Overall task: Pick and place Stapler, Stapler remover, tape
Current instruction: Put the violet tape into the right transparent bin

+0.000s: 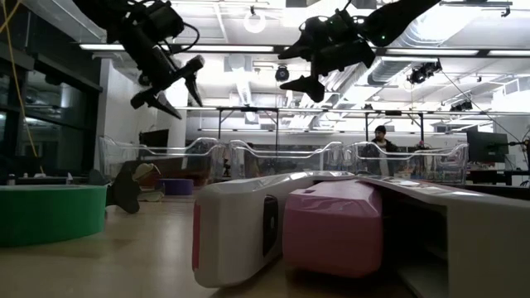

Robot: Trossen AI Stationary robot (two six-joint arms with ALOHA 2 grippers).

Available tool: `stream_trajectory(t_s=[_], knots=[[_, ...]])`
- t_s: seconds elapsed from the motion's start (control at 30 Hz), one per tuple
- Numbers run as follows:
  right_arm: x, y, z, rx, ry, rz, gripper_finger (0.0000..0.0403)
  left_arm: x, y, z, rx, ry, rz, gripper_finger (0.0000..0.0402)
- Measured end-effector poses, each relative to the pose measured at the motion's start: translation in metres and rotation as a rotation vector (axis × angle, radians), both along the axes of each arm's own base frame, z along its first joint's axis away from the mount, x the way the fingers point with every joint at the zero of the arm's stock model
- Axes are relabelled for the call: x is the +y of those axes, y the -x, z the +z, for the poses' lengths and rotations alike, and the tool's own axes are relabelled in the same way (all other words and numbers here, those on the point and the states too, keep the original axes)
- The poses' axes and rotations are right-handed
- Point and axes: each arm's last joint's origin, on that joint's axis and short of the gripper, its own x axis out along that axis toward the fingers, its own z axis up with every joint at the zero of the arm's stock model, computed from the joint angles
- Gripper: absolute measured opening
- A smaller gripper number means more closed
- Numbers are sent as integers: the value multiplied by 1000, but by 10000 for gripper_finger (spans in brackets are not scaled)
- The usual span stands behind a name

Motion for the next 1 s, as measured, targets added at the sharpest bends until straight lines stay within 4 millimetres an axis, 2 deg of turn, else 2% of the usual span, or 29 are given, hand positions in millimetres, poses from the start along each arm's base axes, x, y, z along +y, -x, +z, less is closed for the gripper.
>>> stream_trajectory(t_s=[0.2,0.5,0.77,1.0], knots=[[0,1,-1,8,-5,8,348,-9,-6,-2,29,10,-250,275],[1,1,-2,15,-10,8,348,-37,-24,-3,119,-87,-526,275],[1,2,-3,29,-7,13,348,-64,-31,-11,239,-97,-709,275],[1,2,-3,31,-3,6,348,-82,-33,-16,337,-101,-776,275]])
